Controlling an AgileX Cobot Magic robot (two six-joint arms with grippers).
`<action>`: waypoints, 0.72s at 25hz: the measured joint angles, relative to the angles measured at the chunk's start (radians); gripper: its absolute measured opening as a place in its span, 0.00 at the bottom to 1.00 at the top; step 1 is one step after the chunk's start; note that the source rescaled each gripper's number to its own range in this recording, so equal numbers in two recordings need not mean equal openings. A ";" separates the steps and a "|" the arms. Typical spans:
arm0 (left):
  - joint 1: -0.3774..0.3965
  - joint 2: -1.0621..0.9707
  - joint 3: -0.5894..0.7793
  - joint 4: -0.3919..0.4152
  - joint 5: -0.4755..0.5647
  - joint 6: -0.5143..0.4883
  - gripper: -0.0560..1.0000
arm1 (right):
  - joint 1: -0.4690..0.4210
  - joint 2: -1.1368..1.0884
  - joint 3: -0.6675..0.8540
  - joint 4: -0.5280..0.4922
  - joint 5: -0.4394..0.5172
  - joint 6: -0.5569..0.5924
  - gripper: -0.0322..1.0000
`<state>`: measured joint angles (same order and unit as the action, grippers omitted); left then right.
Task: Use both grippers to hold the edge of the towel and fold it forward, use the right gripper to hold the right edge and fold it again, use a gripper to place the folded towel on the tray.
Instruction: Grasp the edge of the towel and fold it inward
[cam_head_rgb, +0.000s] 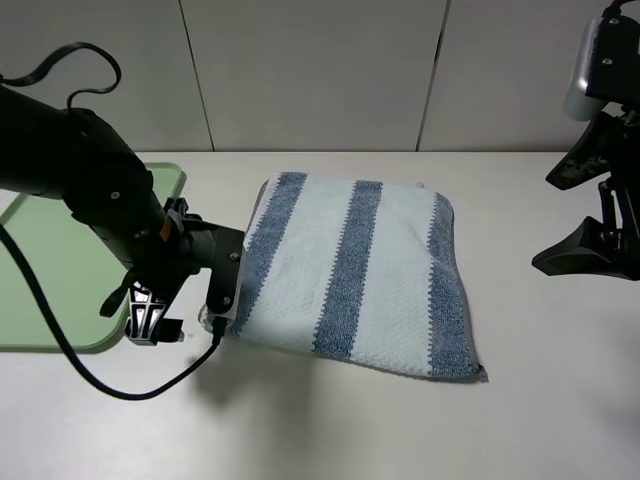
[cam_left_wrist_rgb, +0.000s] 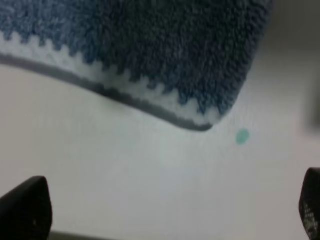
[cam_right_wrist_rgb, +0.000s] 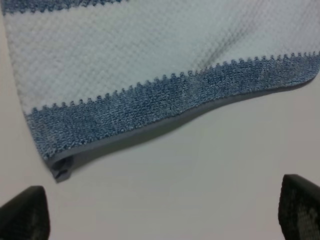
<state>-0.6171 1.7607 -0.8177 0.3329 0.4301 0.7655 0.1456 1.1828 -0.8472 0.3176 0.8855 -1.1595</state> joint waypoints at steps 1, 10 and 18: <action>0.000 0.010 0.000 0.000 -0.010 0.012 0.99 | 0.000 0.000 0.000 0.000 -0.001 0.000 1.00; 0.000 0.096 -0.001 -0.001 -0.087 0.086 0.99 | 0.000 0.000 0.000 -0.001 -0.016 0.000 1.00; 0.000 0.117 -0.001 -0.001 -0.141 0.159 0.99 | 0.003 0.000 0.000 -0.003 -0.021 0.000 1.00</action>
<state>-0.6171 1.8777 -0.8189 0.3316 0.2889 0.9246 0.1485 1.1828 -0.8472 0.3144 0.8643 -1.1595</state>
